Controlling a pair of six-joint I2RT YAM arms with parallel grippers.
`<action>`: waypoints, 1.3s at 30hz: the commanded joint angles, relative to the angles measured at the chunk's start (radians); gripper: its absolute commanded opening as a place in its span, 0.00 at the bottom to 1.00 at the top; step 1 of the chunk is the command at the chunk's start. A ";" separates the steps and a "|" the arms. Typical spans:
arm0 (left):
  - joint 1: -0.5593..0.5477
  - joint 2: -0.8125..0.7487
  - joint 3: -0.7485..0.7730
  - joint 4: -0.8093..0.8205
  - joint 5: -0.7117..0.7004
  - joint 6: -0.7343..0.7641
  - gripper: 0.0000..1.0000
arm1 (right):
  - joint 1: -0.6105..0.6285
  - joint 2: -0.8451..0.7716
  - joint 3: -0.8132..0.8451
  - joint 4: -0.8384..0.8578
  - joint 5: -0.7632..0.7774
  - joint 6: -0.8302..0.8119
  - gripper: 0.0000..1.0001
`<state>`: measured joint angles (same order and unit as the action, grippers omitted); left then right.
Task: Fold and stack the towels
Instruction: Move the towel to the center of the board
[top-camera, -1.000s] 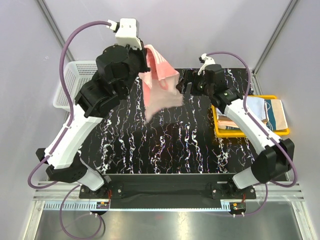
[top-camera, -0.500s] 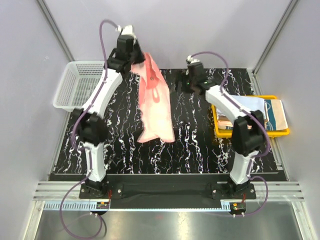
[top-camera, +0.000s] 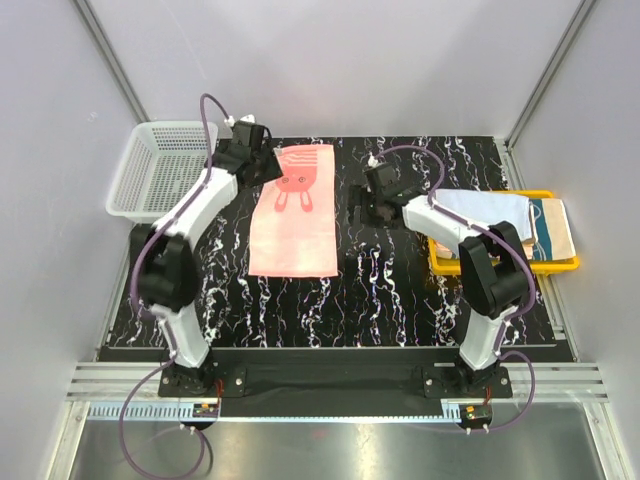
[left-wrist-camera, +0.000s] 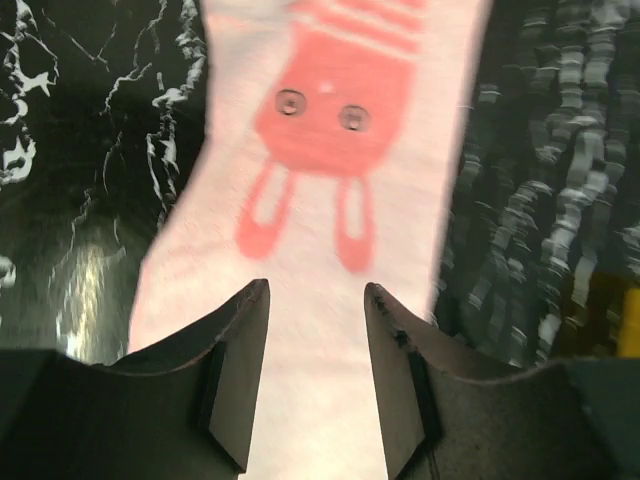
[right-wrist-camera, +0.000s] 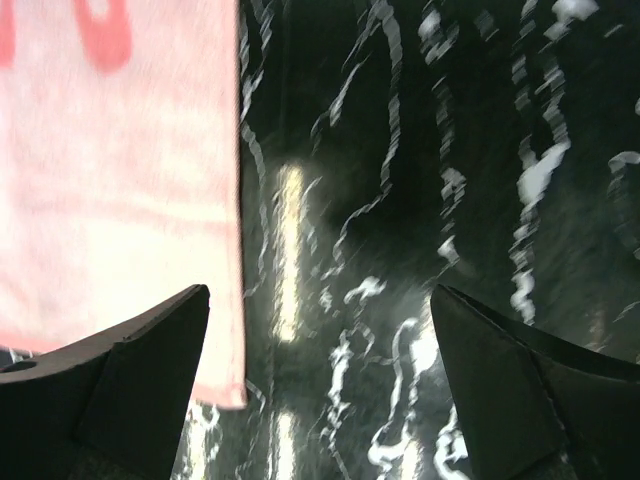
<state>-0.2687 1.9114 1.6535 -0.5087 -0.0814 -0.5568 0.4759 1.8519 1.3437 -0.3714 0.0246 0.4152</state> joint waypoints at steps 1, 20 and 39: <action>-0.056 -0.271 -0.194 0.021 -0.202 -0.043 0.48 | 0.090 -0.080 -0.046 0.048 0.034 0.049 0.98; -0.087 -0.508 -0.890 0.157 -0.178 -0.130 0.51 | 0.296 0.001 -0.179 0.085 0.093 0.162 0.67; -0.121 -0.422 -0.916 0.203 -0.112 -0.144 0.00 | 0.302 -0.010 -0.242 0.055 0.124 0.140 0.18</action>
<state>-0.3702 1.4944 0.7441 -0.3309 -0.2253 -0.6952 0.7670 1.8530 1.1244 -0.2974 0.1234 0.5648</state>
